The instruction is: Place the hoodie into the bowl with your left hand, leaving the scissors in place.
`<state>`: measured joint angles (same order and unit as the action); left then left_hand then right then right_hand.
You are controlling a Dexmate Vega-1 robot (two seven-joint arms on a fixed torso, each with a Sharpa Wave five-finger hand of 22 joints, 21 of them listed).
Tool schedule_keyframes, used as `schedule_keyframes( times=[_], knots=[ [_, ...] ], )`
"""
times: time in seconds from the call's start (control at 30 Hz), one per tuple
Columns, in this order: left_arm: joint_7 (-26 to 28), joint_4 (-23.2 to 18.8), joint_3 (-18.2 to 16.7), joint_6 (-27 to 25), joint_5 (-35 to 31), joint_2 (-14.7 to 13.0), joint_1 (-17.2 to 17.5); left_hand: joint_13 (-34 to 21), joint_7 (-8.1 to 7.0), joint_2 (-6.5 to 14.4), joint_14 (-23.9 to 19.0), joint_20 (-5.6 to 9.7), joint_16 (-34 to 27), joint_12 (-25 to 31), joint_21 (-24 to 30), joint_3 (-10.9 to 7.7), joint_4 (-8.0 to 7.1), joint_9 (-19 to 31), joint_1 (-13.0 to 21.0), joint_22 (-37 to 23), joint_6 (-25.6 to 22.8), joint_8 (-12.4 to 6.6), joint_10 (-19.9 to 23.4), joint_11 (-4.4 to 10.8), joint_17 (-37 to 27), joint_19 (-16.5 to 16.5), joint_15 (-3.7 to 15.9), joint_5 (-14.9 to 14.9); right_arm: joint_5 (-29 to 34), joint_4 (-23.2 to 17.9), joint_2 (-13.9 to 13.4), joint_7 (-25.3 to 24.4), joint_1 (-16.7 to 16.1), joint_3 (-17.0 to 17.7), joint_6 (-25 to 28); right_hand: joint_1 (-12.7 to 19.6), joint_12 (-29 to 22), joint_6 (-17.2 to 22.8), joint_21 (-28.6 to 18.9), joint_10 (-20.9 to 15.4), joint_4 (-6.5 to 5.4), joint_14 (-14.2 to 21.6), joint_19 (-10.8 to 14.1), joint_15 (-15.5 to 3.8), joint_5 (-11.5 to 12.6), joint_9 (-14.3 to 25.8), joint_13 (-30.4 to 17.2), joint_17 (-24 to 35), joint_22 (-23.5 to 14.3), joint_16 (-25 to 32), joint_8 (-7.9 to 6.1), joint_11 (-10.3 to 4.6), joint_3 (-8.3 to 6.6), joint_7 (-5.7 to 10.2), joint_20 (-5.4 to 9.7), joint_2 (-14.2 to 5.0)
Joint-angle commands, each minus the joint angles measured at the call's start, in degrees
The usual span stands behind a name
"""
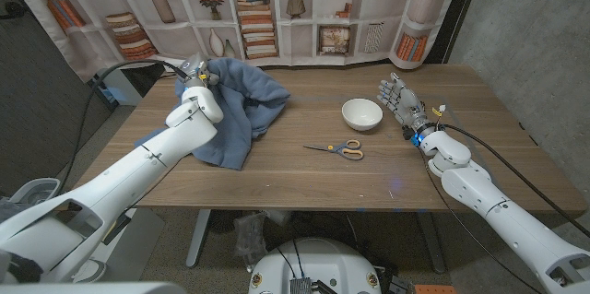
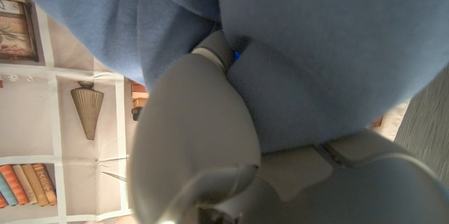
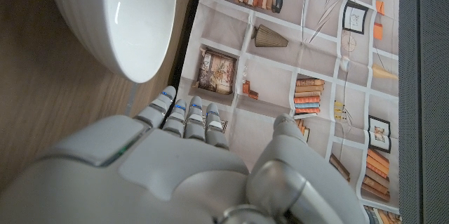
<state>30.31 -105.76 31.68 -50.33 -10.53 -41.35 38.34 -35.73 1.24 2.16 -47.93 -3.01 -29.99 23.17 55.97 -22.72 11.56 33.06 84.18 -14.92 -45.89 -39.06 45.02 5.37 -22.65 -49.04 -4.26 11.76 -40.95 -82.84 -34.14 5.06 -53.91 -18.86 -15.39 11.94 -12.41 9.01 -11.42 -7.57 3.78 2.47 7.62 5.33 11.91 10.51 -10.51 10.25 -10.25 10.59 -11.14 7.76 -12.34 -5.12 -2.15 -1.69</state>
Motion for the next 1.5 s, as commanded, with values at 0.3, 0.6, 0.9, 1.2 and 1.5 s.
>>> schedule_keyframes(
  times=[0.3, 0.6, 0.9, 1.2, 1.5],
  knots=[
    [-0.05, -2.97, -0.79, -1.08, -0.97, -0.91, 0.03, -1.32, 0.65, 1.83, -17.31, 15.30, -4.73, -0.33, 1.35, -5.63, -4.05, -1.19, -3.02, 0.73, -2.11, -0.12, 1.42, 0.61, -23.10, -8.61, 16.34, 0.15, -0.12, -0.24, -0.09, 0.06, -0.37, 0.28, -0.46, 0.17, 0.00, 0.22, -0.14, -0.51, 0.41, 0.30, 0.18, 0.18, -0.28, 0.26, -0.26, 0.17, -0.29, 0.08, 0.01, 0.13, -0.07, -0.08, -0.27, -0.26],
    [0.11, -3.88, -1.31, -1.22, -1.20, -1.05, 0.15, -2.06, 0.31, 1.57, -17.81, 15.33, -4.32, -0.67, 2.09, -6.25, -4.00, -1.53, -3.51, 1.41, -2.33, -0.15, 1.78, 1.01, -23.33, -8.38, 16.36, 0.10, -0.05, -0.41, -0.12, -0.05, -0.63, 0.43, -0.85, 0.16, -0.02, 0.23, -0.14, -0.57, 0.44, 0.37, 0.22, 0.24, -0.30, 0.26, -0.27, 0.17, -0.29, 0.11, 0.01, 0.24, -0.06, -0.05, -0.24, -0.31],
    [0.06, -4.51, -1.54, -1.01, -1.72, -1.39, -0.16, -2.66, 0.19, 1.27, -18.14, 15.34, -3.82, -0.97, 2.91, -6.82, -3.95, -1.97, -4.00, 2.00, -2.83, -0.25, 2.45, 1.01, -23.54, -8.15, 16.49, 0.00, 0.24, -1.62, -0.87, -0.62, -0.82, 0.63, -0.17, 0.17, -0.02, 0.26, -0.14, -0.60, 0.49, 0.37, 0.22, 0.19, -0.31, 0.26, -0.27, 0.17, -0.29, 0.09, 0.00, 0.30, -0.05, -0.13, -0.22, -0.35],
    [-0.69, -4.64, -1.58, -1.17, -2.02, -1.37, -1.39, -3.11, -0.03, 1.09, -18.47, 15.34, -3.41, -1.39, 3.63, -7.26, -3.94, -2.26, -4.41, 2.41, -2.88, -0.25, 2.70, 1.44, -23.71, -7.95, 16.55, -0.08, 0.18, -2.45, -1.36, -0.81, -0.91, 0.75, 0.50, 0.16, 0.02, 0.24, -0.14, -0.54, 0.52, 0.40, 0.25, 0.23, -0.33, 0.26, -0.27, 0.17, -0.29, 0.09, 0.01, 0.18, -0.02, -0.05, -0.18, -0.39],
    [-1.64, -6.26, -1.80, -1.92, -2.46, -2.06, -2.16, -3.53, -0.25, 0.92, -18.87, 15.35, -3.02, -1.86, 4.40, -7.74, -3.90, -2.44, -4.76, 2.78, -3.04, -0.38, 2.98, 1.44, -23.91, -7.69, 16.55, -0.17, 0.13, -2.64, -1.39, -0.69, -1.18, 0.90, 0.08, 0.15, 0.01, 0.25, -0.14, -0.59, 0.56, 0.34, 0.27, 0.21, -0.34, 0.26, -0.27, 0.17, -0.29, 0.05, 0.01, 0.21, 0.00, -0.16, -0.12, -0.42]
  ],
)
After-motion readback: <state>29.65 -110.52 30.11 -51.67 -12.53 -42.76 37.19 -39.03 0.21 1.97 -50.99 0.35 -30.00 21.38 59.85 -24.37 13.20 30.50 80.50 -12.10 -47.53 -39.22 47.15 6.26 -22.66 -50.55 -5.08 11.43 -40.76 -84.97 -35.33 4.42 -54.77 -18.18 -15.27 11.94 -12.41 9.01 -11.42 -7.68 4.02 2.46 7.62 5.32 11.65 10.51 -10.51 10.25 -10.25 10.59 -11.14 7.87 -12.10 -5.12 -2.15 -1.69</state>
